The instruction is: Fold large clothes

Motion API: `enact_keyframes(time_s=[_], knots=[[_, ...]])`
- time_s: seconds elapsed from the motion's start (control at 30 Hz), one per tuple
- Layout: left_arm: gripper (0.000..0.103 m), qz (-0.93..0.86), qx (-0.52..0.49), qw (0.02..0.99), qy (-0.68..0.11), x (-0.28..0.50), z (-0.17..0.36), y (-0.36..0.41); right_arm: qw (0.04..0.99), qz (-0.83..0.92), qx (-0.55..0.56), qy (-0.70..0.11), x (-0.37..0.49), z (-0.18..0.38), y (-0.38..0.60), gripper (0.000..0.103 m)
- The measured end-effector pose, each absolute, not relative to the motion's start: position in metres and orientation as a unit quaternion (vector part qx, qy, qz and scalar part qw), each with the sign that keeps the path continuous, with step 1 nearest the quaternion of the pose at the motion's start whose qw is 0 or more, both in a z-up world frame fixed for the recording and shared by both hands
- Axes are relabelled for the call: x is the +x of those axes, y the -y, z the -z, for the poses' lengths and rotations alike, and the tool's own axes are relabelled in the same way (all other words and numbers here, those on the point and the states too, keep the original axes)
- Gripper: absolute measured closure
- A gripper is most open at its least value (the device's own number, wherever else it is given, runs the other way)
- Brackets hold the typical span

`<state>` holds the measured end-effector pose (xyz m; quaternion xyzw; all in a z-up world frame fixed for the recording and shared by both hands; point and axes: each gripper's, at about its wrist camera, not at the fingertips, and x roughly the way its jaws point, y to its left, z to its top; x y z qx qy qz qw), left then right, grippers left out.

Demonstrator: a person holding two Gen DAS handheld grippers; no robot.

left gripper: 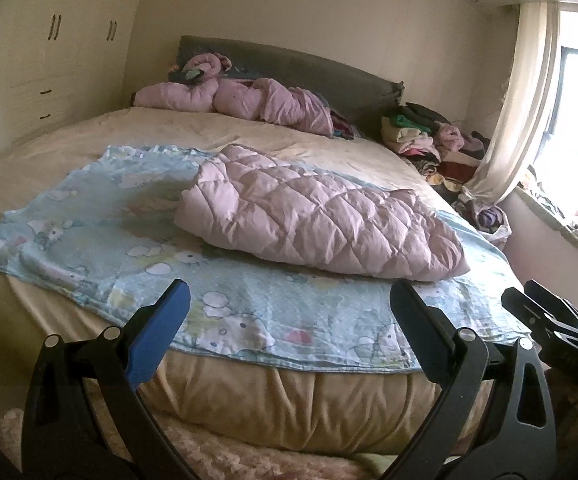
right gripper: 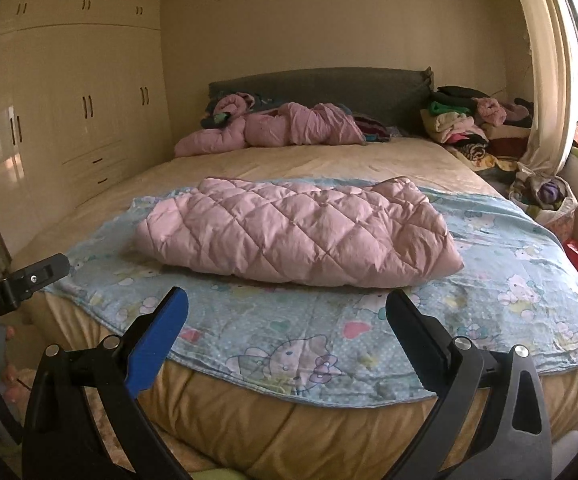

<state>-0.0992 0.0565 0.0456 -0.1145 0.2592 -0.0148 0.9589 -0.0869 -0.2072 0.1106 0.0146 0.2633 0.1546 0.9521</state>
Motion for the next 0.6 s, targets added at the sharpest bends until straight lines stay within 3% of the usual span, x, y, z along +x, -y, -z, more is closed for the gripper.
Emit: enact_keyframes(time_s=[0.6], knots=[[0.009, -0.009, -0.099, 0.958, -0.270, -0.1002, -0.0433, -0.0560, 0.950, -0.158, 0.014, -0.267, -0.0865, -0.1088, 0.2032, 0.004]])
